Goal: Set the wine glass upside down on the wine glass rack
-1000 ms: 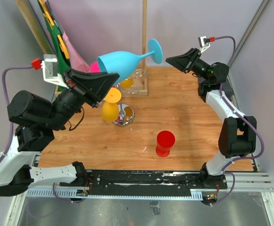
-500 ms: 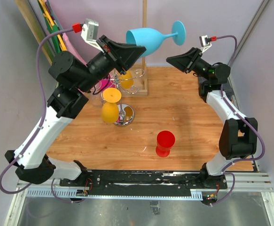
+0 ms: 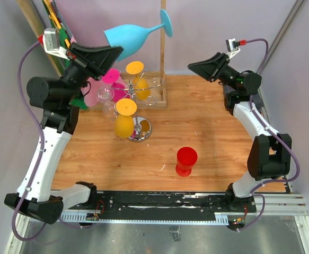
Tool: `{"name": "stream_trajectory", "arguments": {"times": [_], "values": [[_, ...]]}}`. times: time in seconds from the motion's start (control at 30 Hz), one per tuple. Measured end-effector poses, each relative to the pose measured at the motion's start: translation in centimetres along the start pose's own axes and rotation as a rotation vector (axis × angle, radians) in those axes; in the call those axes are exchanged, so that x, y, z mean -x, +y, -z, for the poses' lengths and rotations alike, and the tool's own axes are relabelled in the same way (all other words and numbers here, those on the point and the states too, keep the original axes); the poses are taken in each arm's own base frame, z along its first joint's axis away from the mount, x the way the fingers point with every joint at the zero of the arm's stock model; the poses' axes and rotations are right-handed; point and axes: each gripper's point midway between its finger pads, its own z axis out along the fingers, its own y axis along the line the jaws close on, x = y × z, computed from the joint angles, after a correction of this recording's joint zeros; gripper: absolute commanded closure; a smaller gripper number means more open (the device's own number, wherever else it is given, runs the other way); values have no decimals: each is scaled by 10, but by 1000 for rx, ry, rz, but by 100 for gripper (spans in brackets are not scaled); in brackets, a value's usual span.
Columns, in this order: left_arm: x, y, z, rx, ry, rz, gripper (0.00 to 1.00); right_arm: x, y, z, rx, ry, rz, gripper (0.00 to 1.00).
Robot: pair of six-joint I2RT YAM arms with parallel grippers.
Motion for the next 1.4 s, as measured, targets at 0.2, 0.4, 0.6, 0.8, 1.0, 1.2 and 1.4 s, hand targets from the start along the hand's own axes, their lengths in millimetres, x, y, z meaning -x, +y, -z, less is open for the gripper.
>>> {"name": "stream_trajectory", "arguments": {"times": [0.2,0.4,0.6,0.8,1.0,1.2,1.4], "values": [[-4,-3,16,-159,-6,173,100,-2,17,-9,48,11,-25,44],[-14,-10,23,-293,37,333,100,-7,41,-21,109,30,-55,44],[-5,-28,44,-465,24,424,100,5,85,-30,228,21,-76,47],[-11,-20,50,-507,48,512,100,10,130,-41,354,15,-119,46],[-10,-16,48,-500,83,610,100,6,165,-52,449,34,-172,47],[-15,-6,46,-479,105,668,100,8,190,-57,514,39,-189,49],[-15,-7,46,-479,112,676,100,10,195,-57,525,34,-197,53]]}}
